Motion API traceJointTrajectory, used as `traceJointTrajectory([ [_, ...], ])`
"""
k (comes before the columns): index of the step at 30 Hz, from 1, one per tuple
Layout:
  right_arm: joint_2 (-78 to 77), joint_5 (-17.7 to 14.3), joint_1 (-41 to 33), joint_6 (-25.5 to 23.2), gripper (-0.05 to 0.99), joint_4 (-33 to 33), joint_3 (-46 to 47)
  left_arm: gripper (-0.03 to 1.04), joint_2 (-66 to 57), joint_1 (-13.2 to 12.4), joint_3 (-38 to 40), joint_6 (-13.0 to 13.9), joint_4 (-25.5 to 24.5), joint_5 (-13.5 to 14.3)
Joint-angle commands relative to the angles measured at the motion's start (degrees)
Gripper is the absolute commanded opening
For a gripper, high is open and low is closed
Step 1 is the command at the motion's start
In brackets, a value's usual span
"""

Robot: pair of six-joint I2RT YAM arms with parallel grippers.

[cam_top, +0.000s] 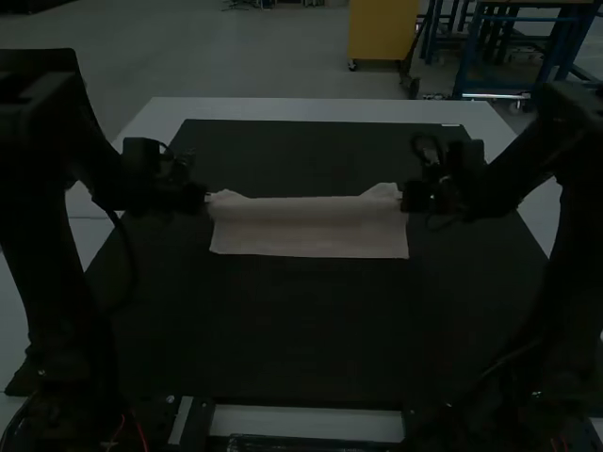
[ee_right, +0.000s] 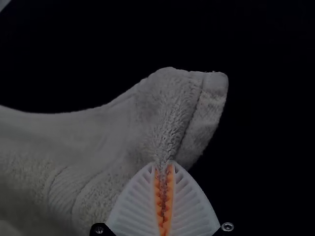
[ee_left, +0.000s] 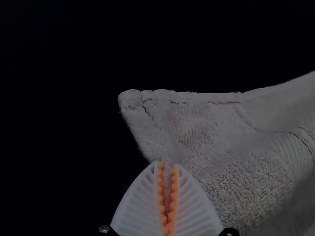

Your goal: Fold the towel.

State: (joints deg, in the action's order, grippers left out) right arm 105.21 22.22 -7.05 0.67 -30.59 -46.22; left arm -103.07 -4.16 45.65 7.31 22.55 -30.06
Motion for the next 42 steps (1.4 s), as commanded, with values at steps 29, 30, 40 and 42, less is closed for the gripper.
traceJointTrajectory([
  [29,-7.65,0.19,0.11,0.65,-0.02,5.72,9.39,0.02,7.53,-1.02,-12.43,1.83,0.04,0.18],
  [30,-7.83,0.19,0.11,0.65,-0.02,5.8,9.74,0.02,7.62,-1.02,-12.69,1.83,0.04,0.27],
  [40,-6.6,-1.83,0.11,1.27,0.03,5.89,12.99,0.02,7.18,-0.67,-15.77,2.44,1.62,1.94],
  [42,-5.98,-2.71,0.11,1.44,0.21,6.07,12.99,0.02,6.74,-0.58,-16.47,2.27,2.77,3.08],
])
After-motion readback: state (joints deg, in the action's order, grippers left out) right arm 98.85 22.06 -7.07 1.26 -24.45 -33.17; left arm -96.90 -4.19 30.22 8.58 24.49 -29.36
